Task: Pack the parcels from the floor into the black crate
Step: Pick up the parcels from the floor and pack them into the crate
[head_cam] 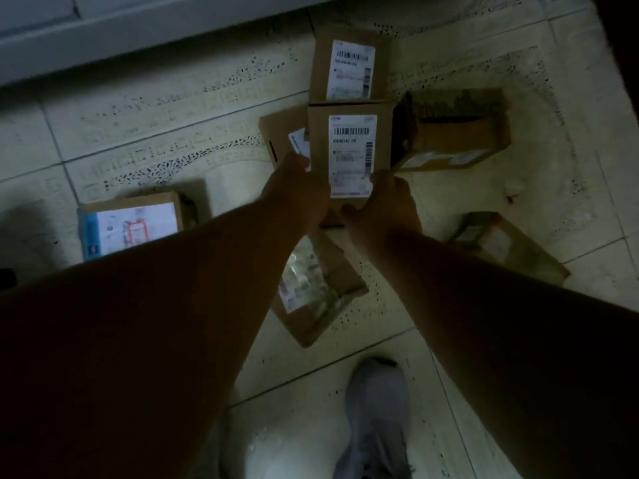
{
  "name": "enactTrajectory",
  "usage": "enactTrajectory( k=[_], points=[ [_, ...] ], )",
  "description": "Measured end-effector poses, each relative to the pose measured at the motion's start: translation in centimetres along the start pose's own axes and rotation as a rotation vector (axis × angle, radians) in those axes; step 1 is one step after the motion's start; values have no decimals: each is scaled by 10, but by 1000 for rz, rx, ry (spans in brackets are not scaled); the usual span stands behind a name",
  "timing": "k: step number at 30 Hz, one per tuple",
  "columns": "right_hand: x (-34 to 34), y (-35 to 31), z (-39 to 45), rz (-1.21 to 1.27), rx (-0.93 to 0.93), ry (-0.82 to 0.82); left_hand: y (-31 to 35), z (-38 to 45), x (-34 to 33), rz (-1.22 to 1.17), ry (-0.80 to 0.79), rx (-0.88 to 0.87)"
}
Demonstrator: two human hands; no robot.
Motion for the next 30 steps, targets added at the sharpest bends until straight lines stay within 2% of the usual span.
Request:
enactTrajectory(
  k=[2, 5, 8, 10, 14, 17, 20, 23, 30],
  points=[
    [-4, 15, 26, 26, -108, -14, -8, 22, -8, -78, 10, 58],
    [-15, 33, 51, 197, -257, -60, -9, 41, -20, -179, -35, 103],
    [-20, 40, 60, 377, -307, -31, 0, 41, -17, -192, -59, 107],
    [-13, 39, 55, 406, -315, 28, 11, 35, -8, -166, -6, 46],
    [23, 17, 27, 329, -173, 203, 36, -5, 19, -212, 99, 22],
    [51, -17, -9, 389, -44, 269, 52, -49, 50, -226, 165, -14],
    [79, -63, -52, 446, 97, 179, 55, -97, 84, -240, 140, 14],
    [98, -106, -107, 490, 158, 26, 48, -155, 128, -327, 119, 95],
    [121, -183, -238, 266, 275, -110, 28, -298, 216, -352, 246, 225]
  ],
)
Point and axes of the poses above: each hand's wrist, its own z-axis towards the middle knuckle, its own x-axis out of the back of the hand, y = z × x, the point moved 5 cm from there along z, towards the middle knuckle, and after that the axes turned 3 degrees about z, right-handed, at the moved point
